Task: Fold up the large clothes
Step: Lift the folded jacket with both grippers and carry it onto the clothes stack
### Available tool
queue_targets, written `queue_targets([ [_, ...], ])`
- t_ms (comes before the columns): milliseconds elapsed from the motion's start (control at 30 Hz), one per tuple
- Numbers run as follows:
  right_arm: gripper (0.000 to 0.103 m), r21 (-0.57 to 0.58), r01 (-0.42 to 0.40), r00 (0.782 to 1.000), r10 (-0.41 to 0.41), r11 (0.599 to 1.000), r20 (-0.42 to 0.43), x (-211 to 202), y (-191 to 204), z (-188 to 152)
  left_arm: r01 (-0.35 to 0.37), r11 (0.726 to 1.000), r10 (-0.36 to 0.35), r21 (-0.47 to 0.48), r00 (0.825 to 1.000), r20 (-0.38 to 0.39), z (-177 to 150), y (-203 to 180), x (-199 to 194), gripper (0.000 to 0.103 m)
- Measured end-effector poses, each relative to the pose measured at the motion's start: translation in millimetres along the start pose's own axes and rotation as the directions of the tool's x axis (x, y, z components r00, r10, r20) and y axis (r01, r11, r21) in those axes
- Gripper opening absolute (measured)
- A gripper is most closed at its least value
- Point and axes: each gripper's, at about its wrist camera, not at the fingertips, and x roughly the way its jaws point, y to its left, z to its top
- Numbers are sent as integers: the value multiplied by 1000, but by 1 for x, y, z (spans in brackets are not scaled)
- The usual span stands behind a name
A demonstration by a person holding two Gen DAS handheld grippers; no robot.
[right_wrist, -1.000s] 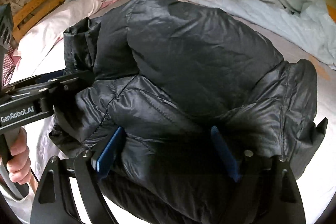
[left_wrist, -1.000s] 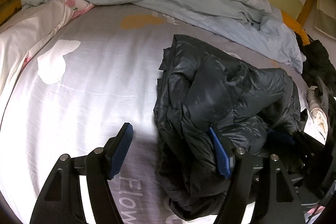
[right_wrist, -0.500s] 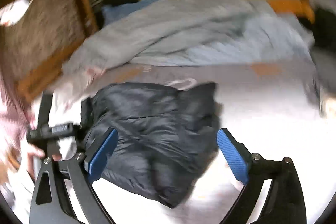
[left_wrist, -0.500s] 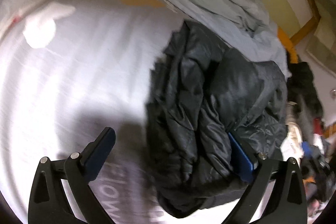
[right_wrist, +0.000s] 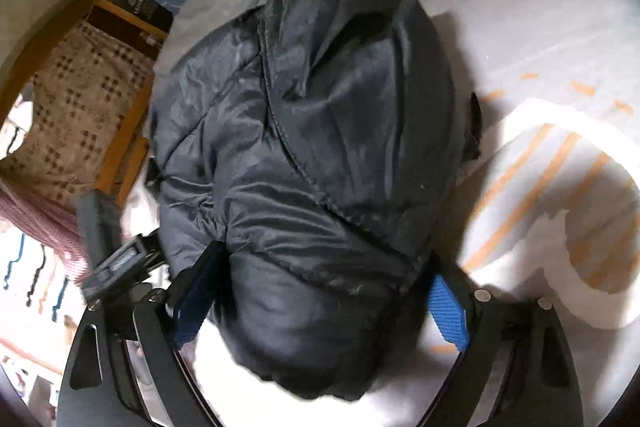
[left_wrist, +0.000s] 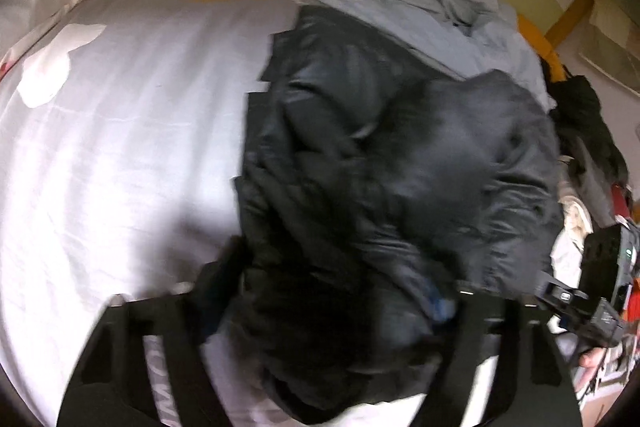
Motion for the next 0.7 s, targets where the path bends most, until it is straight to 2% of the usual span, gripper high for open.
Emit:
queue_targets([
  [67,94,-29,15,1000,-15,999,-4,6,7,2,-13,1000,13,28,1000,11,-2,-7,-1,58],
  [100,91,-39,26,1000,-26,999,0,7,9,2,-3,1000,3,26,1000,20,-2,-7,-2,56],
  [133,79,-49,37,999,-36,998,9,6,11,3,3,1000,-4,18,1000,31,-1,-7,-4,52],
  [167,73,-59,50,998,-48,997,29,2,14,2,4,1000,-5,24,999,45,-2,-10,-7,48],
  [233,53,-109,64,995,-54,992,84,-13,21,1,-18,997,9,72,993,117,-5,-24,-21,42],
  [300,48,-186,102,987,-76,977,141,-29,33,-3,-32,993,9,113,981,192,-8,-45,-39,40],
  [433,47,-307,198,960,-122,931,251,-70,53,-3,-51,972,-19,230,956,293,-13,-87,-67,38],
  [600,48,-350,253,937,-138,902,322,-132,60,4,-7,959,-95,284,934,345,-19,-120,-86,38],
  [700,48,-372,300,915,-155,878,372,-163,61,8,-14,934,-139,357,907,397,-26,-150,-94,38],
])
